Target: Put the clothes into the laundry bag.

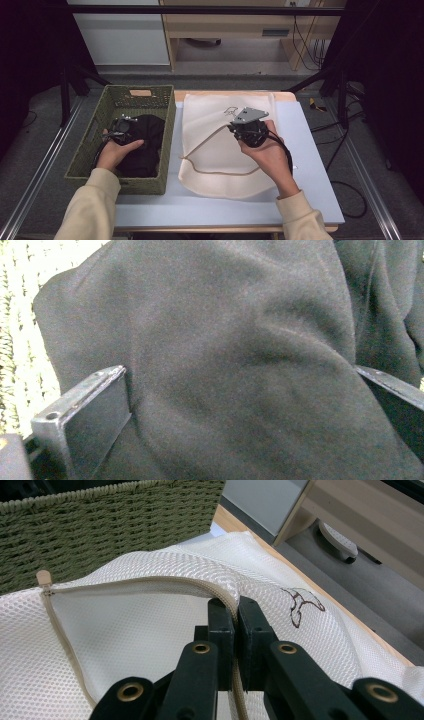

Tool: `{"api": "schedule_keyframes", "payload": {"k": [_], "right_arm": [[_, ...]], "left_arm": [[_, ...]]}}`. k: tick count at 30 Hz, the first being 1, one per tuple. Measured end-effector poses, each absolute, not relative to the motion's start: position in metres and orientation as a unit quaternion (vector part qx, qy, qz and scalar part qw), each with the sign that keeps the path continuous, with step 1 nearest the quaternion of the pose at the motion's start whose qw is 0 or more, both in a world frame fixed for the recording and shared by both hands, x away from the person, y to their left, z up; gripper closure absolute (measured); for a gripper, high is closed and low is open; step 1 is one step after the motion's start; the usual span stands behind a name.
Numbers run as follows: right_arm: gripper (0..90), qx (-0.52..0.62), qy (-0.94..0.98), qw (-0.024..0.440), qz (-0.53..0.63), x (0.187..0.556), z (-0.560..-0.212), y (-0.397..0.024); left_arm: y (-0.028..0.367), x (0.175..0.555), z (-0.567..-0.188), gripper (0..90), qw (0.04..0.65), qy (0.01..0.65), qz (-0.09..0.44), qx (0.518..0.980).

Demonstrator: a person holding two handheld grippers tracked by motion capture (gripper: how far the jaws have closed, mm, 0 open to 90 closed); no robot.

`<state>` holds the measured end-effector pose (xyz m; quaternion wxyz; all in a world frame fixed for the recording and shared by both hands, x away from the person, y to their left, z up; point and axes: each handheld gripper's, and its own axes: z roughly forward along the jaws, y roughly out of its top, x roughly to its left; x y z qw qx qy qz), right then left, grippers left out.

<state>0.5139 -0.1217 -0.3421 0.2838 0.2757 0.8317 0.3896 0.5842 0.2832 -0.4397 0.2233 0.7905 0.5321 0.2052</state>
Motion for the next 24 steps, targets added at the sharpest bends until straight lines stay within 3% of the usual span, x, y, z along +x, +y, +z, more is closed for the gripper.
{"api": "schedule_keyframes", "payload": {"k": [16, 21, 24], "right_arm": [[86.1, 0.274, 0.834, 0.282, 0.387, 0.5135, -0.3421, -0.1215], [86.2, 0.275, 0.833, 0.281, 0.388, 0.5134, -0.3419, -0.1222], [86.2, 0.275, 0.833, 0.281, 0.388, 0.5135, -0.3419, -0.1222]], "left_arm": [[0.281, 0.5851, -0.4452, 0.3, 0.211, 0.532, 0.207, 0.794], [0.2812, 0.5849, -0.4456, 6.0, 0.202, 0.527, 0.208, 0.799], [0.2821, 0.5847, -0.4443, 17.6, 0.194, 0.526, 0.207, 0.802]]}}
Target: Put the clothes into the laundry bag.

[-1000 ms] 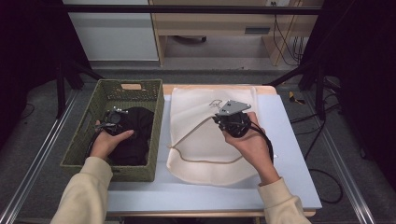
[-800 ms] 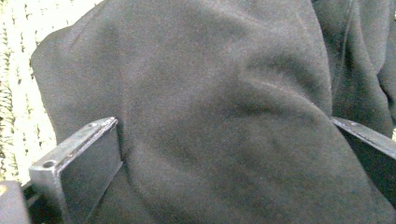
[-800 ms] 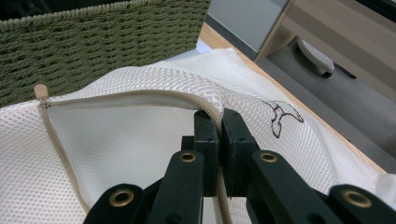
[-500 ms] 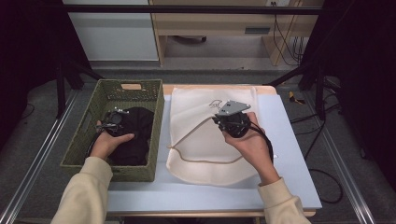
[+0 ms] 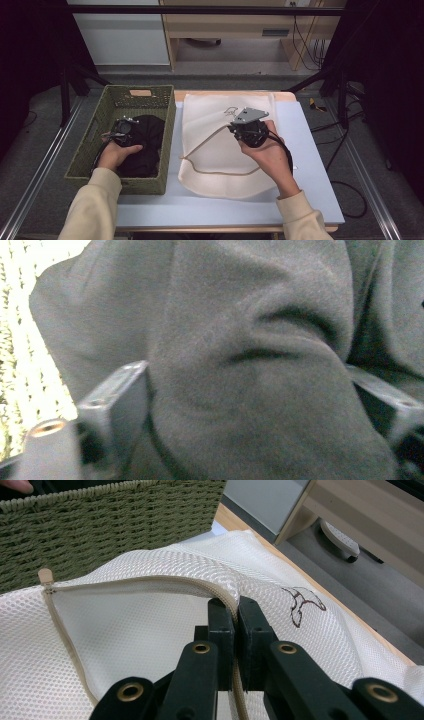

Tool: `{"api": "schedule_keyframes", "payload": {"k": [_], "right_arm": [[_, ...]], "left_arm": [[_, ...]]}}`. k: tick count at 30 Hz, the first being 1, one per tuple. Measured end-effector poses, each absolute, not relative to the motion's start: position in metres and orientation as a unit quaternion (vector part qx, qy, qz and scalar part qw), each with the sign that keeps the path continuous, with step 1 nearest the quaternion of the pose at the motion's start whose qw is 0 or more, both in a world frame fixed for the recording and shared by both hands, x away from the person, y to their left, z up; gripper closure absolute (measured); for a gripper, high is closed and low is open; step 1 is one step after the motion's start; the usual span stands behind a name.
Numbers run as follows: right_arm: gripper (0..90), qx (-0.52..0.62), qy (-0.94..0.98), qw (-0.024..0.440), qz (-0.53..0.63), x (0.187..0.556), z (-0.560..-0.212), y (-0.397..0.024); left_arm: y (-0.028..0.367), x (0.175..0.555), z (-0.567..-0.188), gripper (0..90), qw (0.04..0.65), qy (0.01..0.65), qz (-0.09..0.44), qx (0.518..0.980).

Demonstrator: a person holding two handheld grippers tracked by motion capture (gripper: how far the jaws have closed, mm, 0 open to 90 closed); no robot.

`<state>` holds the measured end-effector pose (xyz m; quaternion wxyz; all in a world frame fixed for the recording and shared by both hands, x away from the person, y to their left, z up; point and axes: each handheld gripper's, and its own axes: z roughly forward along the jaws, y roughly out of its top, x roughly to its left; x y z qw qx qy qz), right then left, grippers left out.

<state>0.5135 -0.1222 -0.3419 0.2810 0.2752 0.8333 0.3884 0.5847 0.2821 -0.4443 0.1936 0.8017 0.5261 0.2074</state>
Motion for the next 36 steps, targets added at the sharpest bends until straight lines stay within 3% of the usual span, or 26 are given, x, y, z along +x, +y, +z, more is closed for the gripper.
{"api": "schedule_keyframes", "payload": {"k": [10, 14, 20, 36], "right_arm": [[86.3, 0.274, 0.833, 0.282, 0.389, 0.513, -0.342, -0.123], [86.3, 0.275, 0.832, 0.282, 0.391, 0.513, -0.341, -0.124], [86.4, 0.276, 0.83, 0.283, 0.393, 0.513, -0.34, -0.126], [86.6, 0.276, 0.828, 0.284, 0.396, 0.513, -0.339, -0.126]], "left_arm": [[0.276, 0.585, -0.434, 52.2, 0.165, 0.522, 0.214, 0.809], [0.277, 0.585, -0.431, 58.7, 0.167, 0.523, 0.216, 0.807], [0.278, 0.583, -0.423, 63.0, 0.18, 0.523, 0.23, 0.801], [0.298, 0.556, -0.386, 64.4, 0.27, 0.529, 0.284, 0.753]]}}
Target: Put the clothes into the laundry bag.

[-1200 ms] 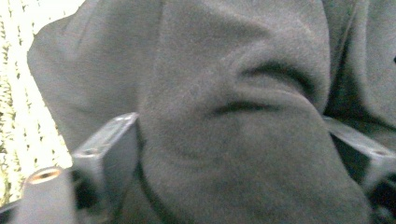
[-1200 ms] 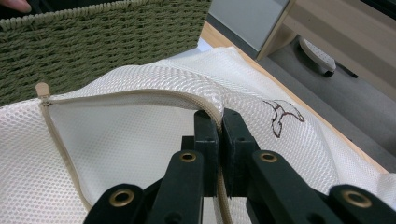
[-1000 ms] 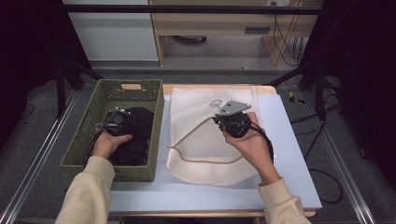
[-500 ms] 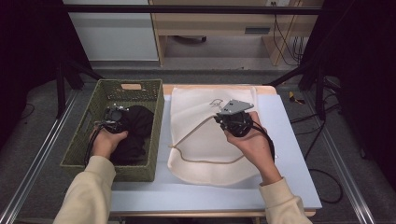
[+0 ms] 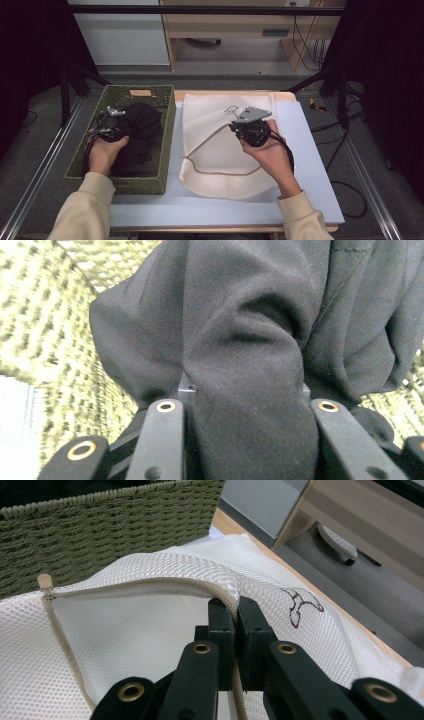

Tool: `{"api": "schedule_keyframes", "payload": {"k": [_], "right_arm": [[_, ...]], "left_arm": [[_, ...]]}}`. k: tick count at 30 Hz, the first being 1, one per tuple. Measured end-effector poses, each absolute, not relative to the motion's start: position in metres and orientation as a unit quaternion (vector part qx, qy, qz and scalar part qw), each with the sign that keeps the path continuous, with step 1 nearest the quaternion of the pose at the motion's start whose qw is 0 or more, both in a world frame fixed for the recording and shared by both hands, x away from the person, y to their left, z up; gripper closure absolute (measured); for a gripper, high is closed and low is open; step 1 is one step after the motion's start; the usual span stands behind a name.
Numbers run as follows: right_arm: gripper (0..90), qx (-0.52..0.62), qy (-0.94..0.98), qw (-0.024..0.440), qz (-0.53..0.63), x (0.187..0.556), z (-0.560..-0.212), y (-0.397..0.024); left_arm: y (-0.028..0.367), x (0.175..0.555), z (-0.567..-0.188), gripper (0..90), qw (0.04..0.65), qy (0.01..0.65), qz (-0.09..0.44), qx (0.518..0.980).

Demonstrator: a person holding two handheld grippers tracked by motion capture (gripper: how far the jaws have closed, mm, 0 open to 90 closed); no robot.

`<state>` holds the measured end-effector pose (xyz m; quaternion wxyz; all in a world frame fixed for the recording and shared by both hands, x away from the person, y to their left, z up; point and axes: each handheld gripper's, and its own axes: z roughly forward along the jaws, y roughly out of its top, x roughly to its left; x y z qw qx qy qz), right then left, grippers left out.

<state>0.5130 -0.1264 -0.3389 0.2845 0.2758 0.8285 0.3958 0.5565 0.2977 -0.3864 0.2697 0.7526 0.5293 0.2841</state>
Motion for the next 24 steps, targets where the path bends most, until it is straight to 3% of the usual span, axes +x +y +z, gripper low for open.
{"api": "schedule_keyframes", "payload": {"k": [24], "right_arm": [[86.7, 0.275, 0.827, 0.289, 0.395, 0.513, -0.341, -0.126]], "left_arm": [[0.305, 0.517, -0.337, 64.4, 0.367, 0.497, 0.323, 0.717]]}}
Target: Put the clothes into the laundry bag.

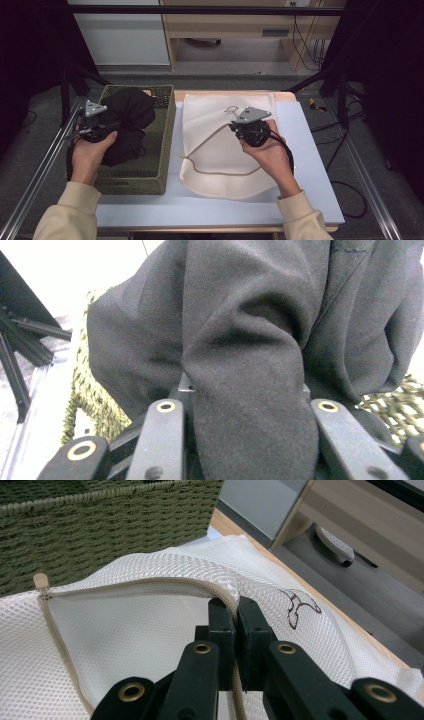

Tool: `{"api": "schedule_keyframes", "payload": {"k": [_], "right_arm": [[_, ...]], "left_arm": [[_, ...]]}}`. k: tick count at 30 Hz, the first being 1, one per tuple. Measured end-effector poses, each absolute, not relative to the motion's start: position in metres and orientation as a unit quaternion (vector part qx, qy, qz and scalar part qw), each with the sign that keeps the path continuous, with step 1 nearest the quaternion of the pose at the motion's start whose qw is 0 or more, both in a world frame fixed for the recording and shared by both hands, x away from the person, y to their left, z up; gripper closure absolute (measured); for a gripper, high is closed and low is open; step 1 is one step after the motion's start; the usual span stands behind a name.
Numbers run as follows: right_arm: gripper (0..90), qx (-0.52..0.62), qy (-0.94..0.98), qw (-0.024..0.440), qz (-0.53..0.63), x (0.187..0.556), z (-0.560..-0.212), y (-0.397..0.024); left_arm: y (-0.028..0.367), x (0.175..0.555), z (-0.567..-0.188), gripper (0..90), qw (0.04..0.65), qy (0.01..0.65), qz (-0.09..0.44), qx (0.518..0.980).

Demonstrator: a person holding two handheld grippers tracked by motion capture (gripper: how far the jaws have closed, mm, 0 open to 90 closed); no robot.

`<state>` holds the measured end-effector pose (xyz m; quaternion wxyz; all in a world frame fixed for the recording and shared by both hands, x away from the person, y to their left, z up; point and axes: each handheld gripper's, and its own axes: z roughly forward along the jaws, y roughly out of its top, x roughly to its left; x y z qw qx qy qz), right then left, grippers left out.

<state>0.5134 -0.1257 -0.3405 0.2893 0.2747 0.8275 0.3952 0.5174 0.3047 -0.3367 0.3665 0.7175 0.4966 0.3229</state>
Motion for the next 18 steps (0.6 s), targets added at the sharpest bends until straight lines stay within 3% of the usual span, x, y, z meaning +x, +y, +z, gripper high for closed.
{"api": "schedule_keyframes", "payload": {"k": [18], "right_arm": [[86.9, 0.273, 0.826, 0.289, 0.399, 0.514, -0.341, -0.126]], "left_arm": [[0.266, 0.471, -0.291, 64.3, 0.416, 0.413, 0.338, 0.736]]}}
